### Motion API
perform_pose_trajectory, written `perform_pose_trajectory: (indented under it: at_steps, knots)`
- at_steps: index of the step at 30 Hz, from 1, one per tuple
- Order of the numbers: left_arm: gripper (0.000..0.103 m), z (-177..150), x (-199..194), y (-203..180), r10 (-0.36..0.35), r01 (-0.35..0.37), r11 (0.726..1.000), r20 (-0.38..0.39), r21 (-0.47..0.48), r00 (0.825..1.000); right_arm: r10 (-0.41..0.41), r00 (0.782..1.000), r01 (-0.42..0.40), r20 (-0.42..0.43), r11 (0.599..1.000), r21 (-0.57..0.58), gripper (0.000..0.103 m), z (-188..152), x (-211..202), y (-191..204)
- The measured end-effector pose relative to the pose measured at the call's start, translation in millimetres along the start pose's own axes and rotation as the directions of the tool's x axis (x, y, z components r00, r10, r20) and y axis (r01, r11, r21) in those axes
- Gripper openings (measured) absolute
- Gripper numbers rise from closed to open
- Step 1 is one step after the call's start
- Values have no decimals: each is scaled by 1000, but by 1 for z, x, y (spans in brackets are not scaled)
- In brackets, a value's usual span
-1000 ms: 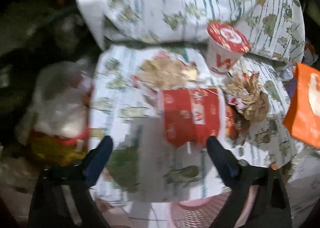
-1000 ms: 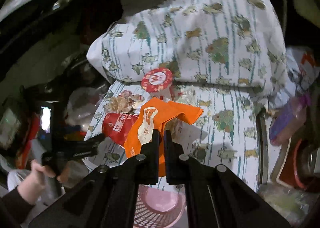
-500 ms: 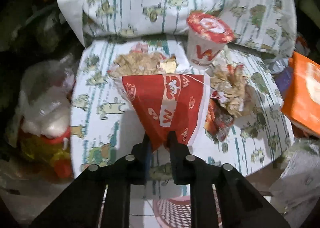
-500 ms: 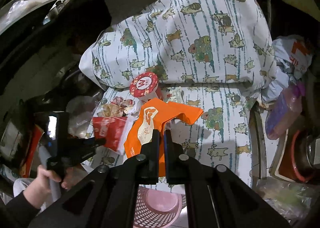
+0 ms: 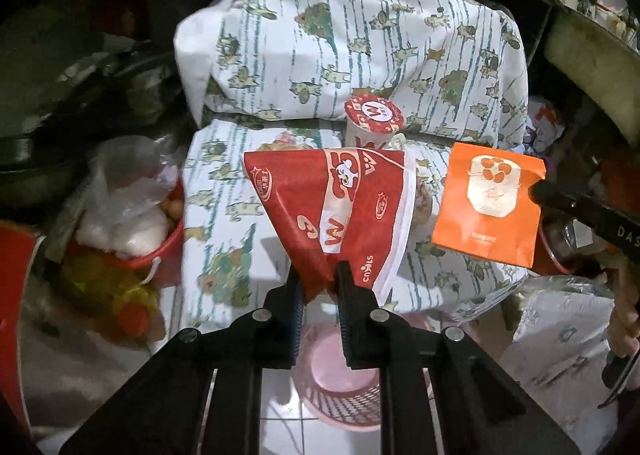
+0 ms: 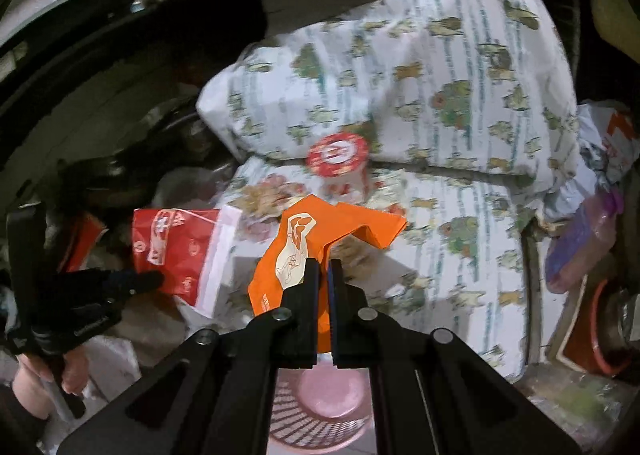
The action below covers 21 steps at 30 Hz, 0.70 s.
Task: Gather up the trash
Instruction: 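Carry the red bag and orange packet over the pink basket with both tools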
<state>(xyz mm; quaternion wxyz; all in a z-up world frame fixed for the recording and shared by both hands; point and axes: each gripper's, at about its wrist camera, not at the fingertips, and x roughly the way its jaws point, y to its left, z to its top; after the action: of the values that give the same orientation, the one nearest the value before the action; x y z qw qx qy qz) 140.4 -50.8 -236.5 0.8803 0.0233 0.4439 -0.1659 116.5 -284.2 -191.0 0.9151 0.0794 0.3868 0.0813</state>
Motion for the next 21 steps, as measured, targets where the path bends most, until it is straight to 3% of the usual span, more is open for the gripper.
perform_pose_trajectory:
  at_steps: [5,7,10,12,15,17,21]
  knots:
    - [17,-16,-26,4,21,-21,1000,-14,-13,1000,19,1000,-16,25,996,-86,4,-11,-27,33]
    - [17,-21,-32,6,36,-36,999,-23,-23,999,23,1000,-23,1,998,-67,4,-17,-33,36]
    - [17,-33,-22,1,161,-162,987,-98,1,982,16,999,-16,-47,1000,-8,4,-32,-30,34]
    - [17,-42,-14,1,124,-128,992,-134,-21,983,3,995,-4,-95,1000,-16,4,-44,-18,34]
    - [17,-61,5,1,96,-110,993,-223,-52,970,1,981,-3,-192,1000,-13,4,-64,9,29]
    - [17,-73,16,1,60,-84,994,-274,-75,960,9,964,-6,-264,1000,15,4,-78,28,23]
    - [17,-95,43,6,72,-115,988,-355,-101,932,-12,925,26,-379,999,33,4,-105,57,18]
